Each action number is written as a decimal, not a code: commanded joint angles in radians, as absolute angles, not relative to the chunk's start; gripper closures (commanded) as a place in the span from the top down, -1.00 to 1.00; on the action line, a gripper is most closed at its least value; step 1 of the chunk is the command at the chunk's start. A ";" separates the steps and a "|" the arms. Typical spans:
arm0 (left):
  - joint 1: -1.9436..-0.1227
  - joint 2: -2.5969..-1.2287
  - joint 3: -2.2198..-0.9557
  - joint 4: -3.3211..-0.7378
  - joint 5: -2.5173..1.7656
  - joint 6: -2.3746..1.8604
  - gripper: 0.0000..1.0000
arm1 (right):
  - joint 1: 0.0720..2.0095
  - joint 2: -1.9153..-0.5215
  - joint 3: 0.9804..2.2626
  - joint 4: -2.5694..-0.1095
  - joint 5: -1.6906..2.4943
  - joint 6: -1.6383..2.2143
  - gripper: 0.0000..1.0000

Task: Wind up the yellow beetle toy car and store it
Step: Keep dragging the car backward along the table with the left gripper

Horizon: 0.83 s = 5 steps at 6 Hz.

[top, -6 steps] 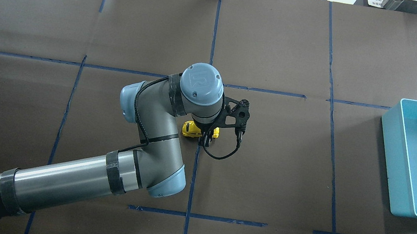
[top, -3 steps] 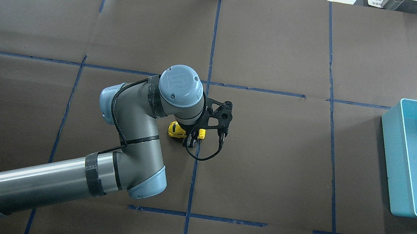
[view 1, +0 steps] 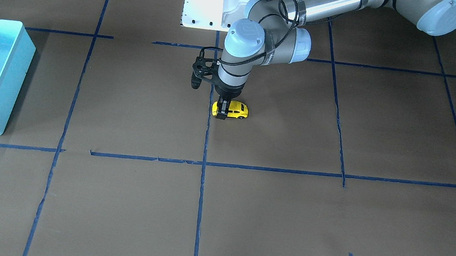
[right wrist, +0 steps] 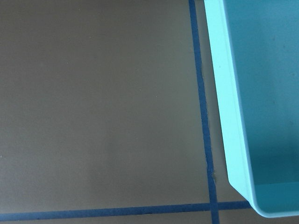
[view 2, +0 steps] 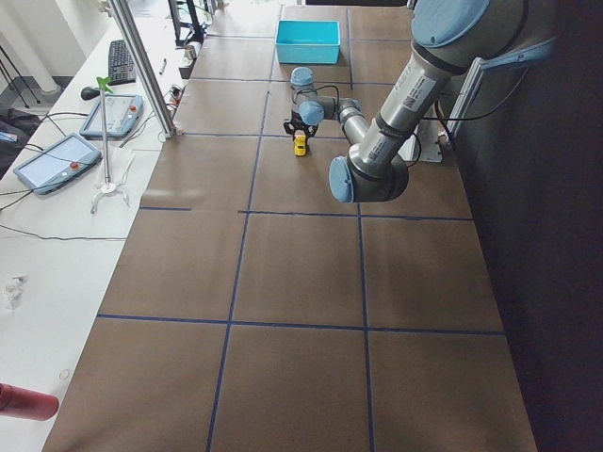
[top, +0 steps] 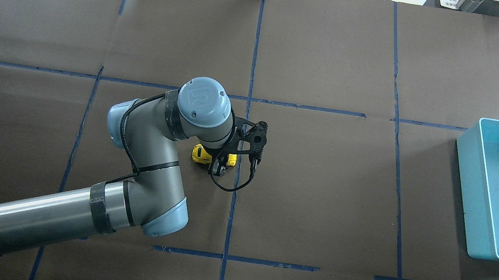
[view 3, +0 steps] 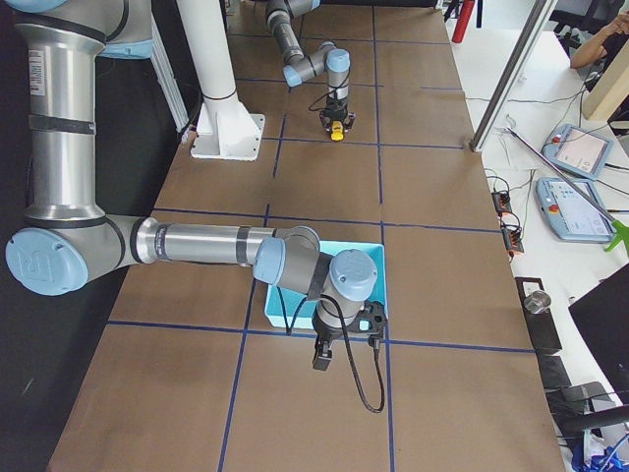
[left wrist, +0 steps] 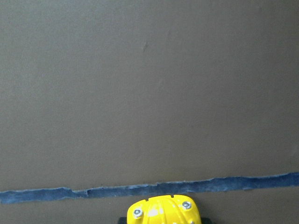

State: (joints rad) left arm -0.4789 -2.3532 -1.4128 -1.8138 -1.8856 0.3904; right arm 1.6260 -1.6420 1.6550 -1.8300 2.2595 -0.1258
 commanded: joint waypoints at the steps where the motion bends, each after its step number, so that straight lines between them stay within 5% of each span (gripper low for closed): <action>1: -0.485 -2.307 -1.448 -1.816 -1.905 0.391 -1.00 | 1.626 -1.643 1.654 -1.830 2.258 -0.127 1.00; 4: -0.503 -2.269 -1.465 -1.835 -1.939 0.393 -1.00 | 1.626 -1.641 1.660 -1.830 2.261 -0.126 1.00; 5: -0.505 -2.269 -1.465 -1.835 -1.940 0.432 0.27 | 1.626 -1.641 1.660 -1.830 2.261 -0.126 1.00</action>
State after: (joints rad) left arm -0.5034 -2.2761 -1.4623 -1.8330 -1.9383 0.4056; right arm 1.6260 -1.6414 1.6593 -1.8300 2.2610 -0.1258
